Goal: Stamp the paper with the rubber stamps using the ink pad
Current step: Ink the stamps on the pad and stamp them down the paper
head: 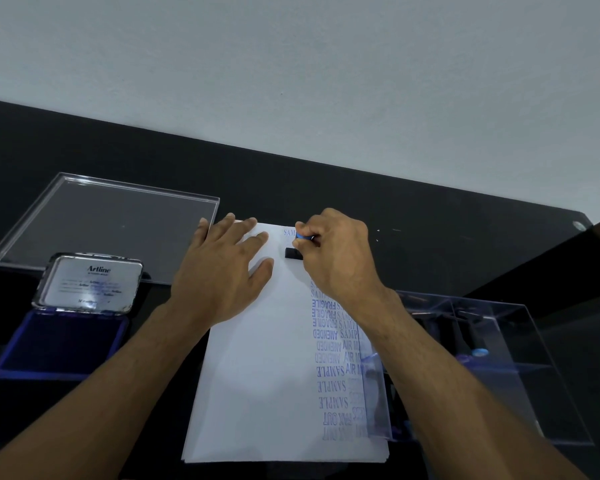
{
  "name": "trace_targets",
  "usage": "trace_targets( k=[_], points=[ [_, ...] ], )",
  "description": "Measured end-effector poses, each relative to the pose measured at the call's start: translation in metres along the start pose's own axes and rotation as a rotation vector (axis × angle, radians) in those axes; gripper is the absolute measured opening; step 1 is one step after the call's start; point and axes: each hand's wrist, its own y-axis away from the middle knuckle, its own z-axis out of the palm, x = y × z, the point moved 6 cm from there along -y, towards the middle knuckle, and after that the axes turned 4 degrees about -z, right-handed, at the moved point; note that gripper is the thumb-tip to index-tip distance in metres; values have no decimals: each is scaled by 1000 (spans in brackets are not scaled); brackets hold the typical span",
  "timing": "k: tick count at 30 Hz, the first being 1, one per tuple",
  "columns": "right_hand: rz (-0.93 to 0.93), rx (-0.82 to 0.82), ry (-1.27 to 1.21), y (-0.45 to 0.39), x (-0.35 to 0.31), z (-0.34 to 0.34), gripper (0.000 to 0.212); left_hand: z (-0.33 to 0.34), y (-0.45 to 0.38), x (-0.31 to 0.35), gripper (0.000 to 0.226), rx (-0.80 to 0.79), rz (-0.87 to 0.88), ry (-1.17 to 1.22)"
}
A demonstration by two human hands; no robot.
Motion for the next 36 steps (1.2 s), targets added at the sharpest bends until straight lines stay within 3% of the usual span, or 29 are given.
trace_targets(
  k=[21, 29, 32, 34, 36],
  points=[
    [1, 38, -36, 0, 3, 2, 8, 0, 0, -1, 67, -10, -7, 12],
    [24, -8, -78, -2, 5, 2, 16, 3, -1, -2, 69, -3, 7, 15],
    [5, 174, -177, 6, 11, -14, 13, 1, 0, -1, 66, 6, 8, 19],
    [70, 345, -344, 14, 24, -27, 15, -1, 1, -1, 65, 13, 6, 27],
    [179, 411, -468, 19, 36, -34, 14, -1, 1, -1, 64, 8, 5, 36]
  ],
)
